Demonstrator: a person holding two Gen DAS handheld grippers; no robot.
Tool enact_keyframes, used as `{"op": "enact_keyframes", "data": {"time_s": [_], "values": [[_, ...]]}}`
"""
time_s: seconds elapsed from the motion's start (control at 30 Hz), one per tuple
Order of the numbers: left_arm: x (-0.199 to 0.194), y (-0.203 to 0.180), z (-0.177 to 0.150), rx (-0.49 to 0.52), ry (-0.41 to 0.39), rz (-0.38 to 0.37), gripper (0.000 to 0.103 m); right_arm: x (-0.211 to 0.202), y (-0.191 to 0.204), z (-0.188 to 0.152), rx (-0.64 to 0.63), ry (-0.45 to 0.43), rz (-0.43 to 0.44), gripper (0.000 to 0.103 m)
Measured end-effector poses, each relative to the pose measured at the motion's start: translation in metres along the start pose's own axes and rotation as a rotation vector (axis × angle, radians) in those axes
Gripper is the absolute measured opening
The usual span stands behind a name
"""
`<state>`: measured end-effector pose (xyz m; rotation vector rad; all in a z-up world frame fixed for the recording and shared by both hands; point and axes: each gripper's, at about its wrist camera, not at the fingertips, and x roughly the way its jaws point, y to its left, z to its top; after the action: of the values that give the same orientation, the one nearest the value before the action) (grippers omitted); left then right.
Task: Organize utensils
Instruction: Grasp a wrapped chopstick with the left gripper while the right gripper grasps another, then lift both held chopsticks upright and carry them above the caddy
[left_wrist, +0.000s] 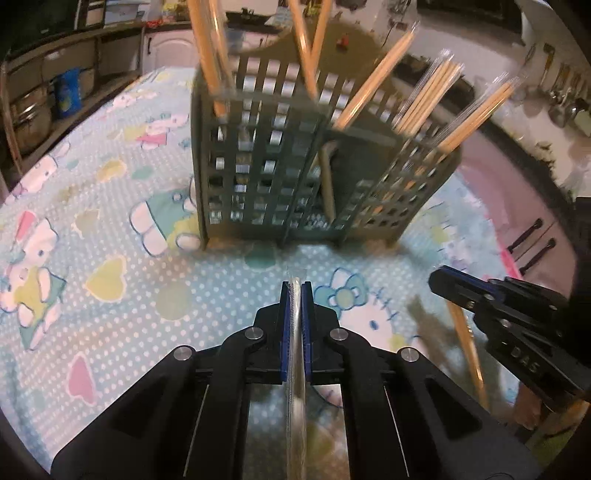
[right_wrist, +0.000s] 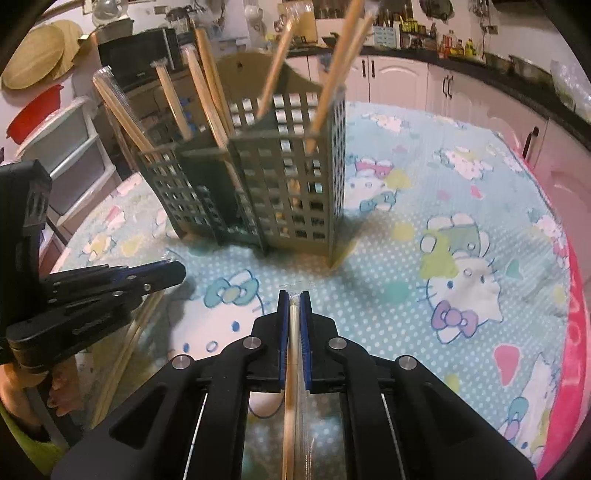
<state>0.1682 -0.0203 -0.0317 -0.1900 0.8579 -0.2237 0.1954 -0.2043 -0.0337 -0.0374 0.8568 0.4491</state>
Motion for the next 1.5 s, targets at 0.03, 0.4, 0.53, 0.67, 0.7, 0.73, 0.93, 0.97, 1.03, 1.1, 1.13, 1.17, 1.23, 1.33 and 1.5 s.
{"op": "enact_keyframes", "data": {"time_s": [0.03,0.4,0.53,0.67,0.7,0.73,0.93,0.97,1.03,1.1,1.13,1.17,1.23,1.33,1.5], "values": [[-0.006,0.0,0.002,0.0,-0.009,-0.011,0.001,-0.005,0.001,0.003,-0.001,-0.013,0.003,0.006],[-0.074,-0.007,0.036,0.027,-0.149,-0.046,0.001,-0.066,0.016,0.032,-0.033,-0.183,0.014,0.006],[-0.088,-0.019,0.052,0.033,-0.202,-0.056,0.001,-0.086,0.018,0.044,-0.039,-0.237,0.023,0.006],[-0.096,-0.023,0.063,0.036,-0.237,-0.074,0.001,-0.104,0.02,0.057,-0.041,-0.289,0.033,0.006],[-0.101,-0.024,0.067,0.033,-0.249,-0.084,0.001,-0.108,0.021,0.061,-0.04,-0.306,0.036,0.006],[-0.106,-0.024,0.072,0.031,-0.26,-0.089,0.001,-0.111,0.021,0.064,-0.039,-0.319,0.037,0.006],[-0.13,-0.027,0.098,0.042,-0.339,-0.084,0.001,-0.137,0.031,0.091,-0.048,-0.477,0.061,0.006],[-0.134,-0.027,0.103,0.041,-0.356,-0.08,0.001,-0.139,0.032,0.097,-0.046,-0.502,0.065,0.006],[-0.142,-0.026,0.112,0.038,-0.381,-0.075,0.001,-0.141,0.035,0.108,-0.042,-0.545,0.07,0.006],[-0.148,-0.026,0.12,0.035,-0.407,-0.065,0.001,-0.142,0.036,0.119,-0.036,-0.577,0.084,0.006],[-0.151,-0.027,0.125,0.036,-0.422,-0.055,0.001,-0.143,0.037,0.124,-0.036,-0.593,0.088,0.006],[-0.153,-0.027,0.13,0.034,-0.437,-0.047,0.001,-0.142,0.039,0.131,-0.036,-0.616,0.092,0.006],[-0.155,-0.025,0.138,0.025,-0.453,-0.041,0.001,-0.14,0.042,0.142,-0.04,-0.652,0.103,0.006],[-0.154,-0.024,0.147,0.02,-0.478,-0.016,0.001,-0.136,0.045,0.155,-0.039,-0.702,0.116,0.006],[-0.148,-0.02,0.159,0.016,-0.515,0.028,0.001,-0.124,0.05,0.177,-0.037,-0.751,0.118,0.006]]}}
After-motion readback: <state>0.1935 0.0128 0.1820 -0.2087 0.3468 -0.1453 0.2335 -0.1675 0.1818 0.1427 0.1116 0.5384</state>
